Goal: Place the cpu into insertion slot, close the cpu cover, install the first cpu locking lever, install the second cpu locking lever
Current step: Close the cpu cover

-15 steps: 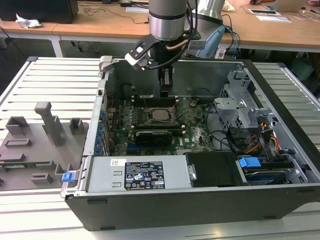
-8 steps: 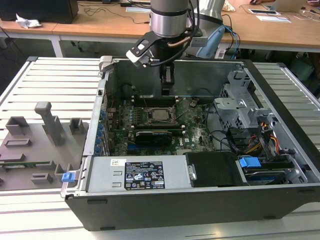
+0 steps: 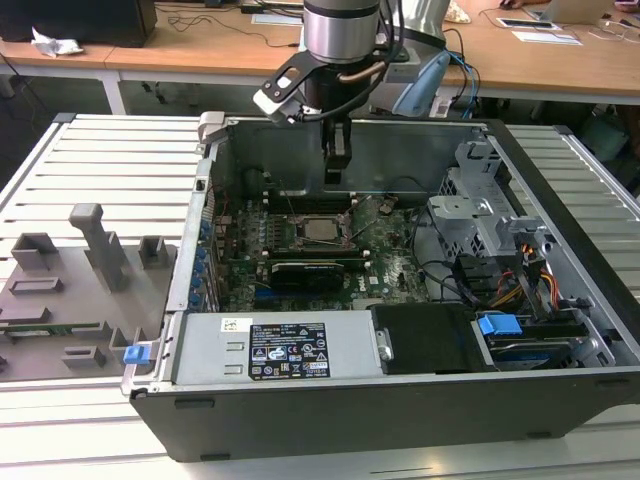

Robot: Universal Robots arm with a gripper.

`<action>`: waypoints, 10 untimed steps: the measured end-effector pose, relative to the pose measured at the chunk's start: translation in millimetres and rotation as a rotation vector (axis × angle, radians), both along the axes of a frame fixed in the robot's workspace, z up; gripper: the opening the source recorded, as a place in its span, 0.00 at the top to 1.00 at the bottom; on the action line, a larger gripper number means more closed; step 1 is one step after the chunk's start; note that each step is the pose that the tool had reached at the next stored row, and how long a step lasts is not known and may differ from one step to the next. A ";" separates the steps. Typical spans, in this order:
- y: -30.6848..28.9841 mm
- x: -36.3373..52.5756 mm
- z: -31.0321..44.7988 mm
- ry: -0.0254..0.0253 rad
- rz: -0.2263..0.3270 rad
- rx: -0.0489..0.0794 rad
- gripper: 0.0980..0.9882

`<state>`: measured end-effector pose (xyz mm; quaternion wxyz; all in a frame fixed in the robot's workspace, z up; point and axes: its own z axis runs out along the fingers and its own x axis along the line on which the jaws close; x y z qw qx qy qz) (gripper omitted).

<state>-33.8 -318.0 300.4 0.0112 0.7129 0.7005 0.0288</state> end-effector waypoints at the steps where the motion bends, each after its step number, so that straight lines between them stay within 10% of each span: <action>1: 0.0 0.3 0.5 0.0000 0.000 0.000 0.99; 10: 0.0 4.3 6.2 0.0000 0.000 0.000 0.99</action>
